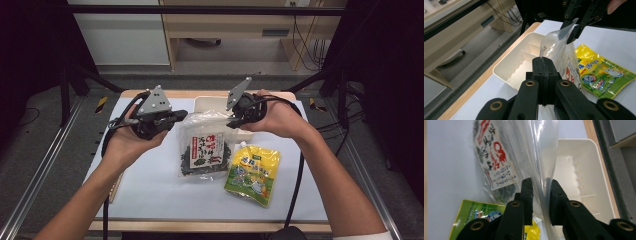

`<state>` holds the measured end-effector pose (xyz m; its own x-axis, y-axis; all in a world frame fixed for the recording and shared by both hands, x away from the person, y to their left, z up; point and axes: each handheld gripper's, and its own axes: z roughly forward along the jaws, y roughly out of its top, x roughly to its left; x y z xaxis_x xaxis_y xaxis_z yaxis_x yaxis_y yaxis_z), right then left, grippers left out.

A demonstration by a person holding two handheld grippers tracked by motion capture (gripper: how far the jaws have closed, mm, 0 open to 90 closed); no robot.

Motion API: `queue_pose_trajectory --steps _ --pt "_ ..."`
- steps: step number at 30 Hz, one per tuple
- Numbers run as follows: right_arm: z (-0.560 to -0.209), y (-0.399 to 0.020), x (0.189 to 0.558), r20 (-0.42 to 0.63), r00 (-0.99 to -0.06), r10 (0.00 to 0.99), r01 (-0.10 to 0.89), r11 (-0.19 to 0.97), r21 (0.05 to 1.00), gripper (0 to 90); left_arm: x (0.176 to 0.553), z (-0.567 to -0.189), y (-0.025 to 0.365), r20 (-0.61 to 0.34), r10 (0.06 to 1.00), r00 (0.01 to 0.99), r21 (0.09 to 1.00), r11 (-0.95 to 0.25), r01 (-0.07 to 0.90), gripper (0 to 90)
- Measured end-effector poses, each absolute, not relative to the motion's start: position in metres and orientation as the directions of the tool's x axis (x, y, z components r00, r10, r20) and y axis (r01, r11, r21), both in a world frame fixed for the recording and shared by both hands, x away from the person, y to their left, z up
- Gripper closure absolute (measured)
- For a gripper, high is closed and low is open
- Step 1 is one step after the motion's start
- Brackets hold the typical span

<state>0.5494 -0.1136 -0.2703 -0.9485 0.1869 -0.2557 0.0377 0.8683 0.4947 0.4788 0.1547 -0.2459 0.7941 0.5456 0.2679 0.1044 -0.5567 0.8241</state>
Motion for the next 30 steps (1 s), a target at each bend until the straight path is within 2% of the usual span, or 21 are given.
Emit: queue_pose_trajectory --steps 18,19,20,21,24,26,27,30 --pt "-0.267 -0.113 0.541 -0.253 -0.957 0.144 0.004 0.875 0.485 85.0 0.484 -0.250 0.160 0.268 0.576 0.772 0.834 -0.541 0.114 88.3" --pt "-0.266 -0.113 0.539 -0.255 -0.956 0.144 0.001 0.873 0.488 85.6 0.485 -0.251 0.161 0.270 0.592 0.759 0.841 -0.529 0.114 78.8" --pt "-0.266 -0.113 0.539 -0.255 -0.956 0.144 0.001 0.873 0.488 85.6 0.485 -0.251 0.161 0.270 0.592 0.759 0.841 -0.529 0.114 74.4" --pt "-0.265 -0.114 0.538 -0.257 -0.955 0.148 0.003 0.872 0.489 85.9 0.485 -0.252 0.162 0.266 0.603 0.752 0.847 -0.518 0.117 74.4" --pt "-0.259 -0.118 0.535 -0.251 -0.949 0.190 0.034 0.854 0.519 86.6 0.482 -0.255 0.168 0.254 0.651 0.715 0.876 -0.469 0.116 52.9" --pt "-0.251 -0.123 0.532 -0.238 -0.944 0.226 0.064 0.837 0.543 86.7 0.479 -0.256 0.174 0.238 0.687 0.687 0.890 -0.437 0.129 43.1" --pt "-0.246 -0.127 0.530 -0.230 -0.941 0.248 0.083 0.828 0.554 86.7 0.477 -0.257 0.178 0.236 0.706 0.667 0.896 -0.425 0.132 33.6" --pt "-0.239 -0.131 0.527 -0.219 -0.935 0.279 0.116 0.824 0.555 86.7 0.469 -0.261 0.192 0.218 0.743 0.632 0.919 -0.375 0.125 29.9"
